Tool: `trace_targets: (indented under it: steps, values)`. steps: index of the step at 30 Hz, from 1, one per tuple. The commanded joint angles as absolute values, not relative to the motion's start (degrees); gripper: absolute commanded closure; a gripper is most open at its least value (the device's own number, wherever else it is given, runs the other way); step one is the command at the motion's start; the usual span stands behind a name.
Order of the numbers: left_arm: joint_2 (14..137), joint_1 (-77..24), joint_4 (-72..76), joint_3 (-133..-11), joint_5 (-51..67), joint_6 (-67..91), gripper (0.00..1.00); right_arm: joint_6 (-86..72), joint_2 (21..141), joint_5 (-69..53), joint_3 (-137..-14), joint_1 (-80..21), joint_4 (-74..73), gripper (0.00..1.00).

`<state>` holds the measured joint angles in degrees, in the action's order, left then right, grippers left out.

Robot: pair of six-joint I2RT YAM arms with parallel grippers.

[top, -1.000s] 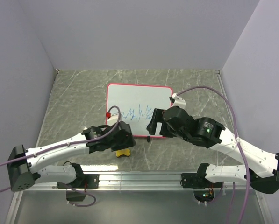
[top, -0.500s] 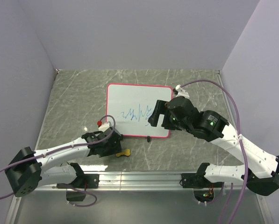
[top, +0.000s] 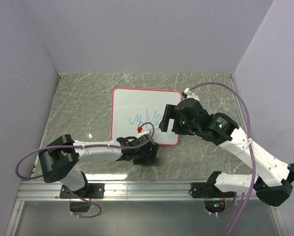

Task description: Erase the whiteboard

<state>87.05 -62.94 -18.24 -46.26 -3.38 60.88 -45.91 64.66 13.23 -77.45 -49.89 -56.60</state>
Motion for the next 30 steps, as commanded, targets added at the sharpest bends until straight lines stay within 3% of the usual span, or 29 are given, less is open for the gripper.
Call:
trace_targets:
  steps: [1, 9, 16, 21, 30]
  values:
    - [86.8, -63.5, -18.3, -51.6, -1.0, 59.7, 0.24, -43.0, 65.0, 11.6, -78.1, -49.0, -54.7, 0.01]
    - [70.1, -55.5, -35.3, -53.0, -10.6, 58.5, 0.25, -37.4, 62.6, 9.6, -74.3, -45.5, -53.7, 0.00]
    - [53.3, -52.1, -49.0, -50.0, -18.5, 59.3, 0.23, -49.7, 65.6, 1.5, -63.9, -45.4, -50.2, 0.03]
    - [51.8, -46.7, -50.4, -50.2, -19.6, 57.7, 0.19, -61.0, 69.1, -8.9, -54.9, -45.4, -39.6, 0.03]
    - [52.0, -42.5, -49.1, -51.3, -16.7, 55.3, 0.16, -69.8, 81.3, -13.6, -56.5, -46.0, -35.2, 0.07]
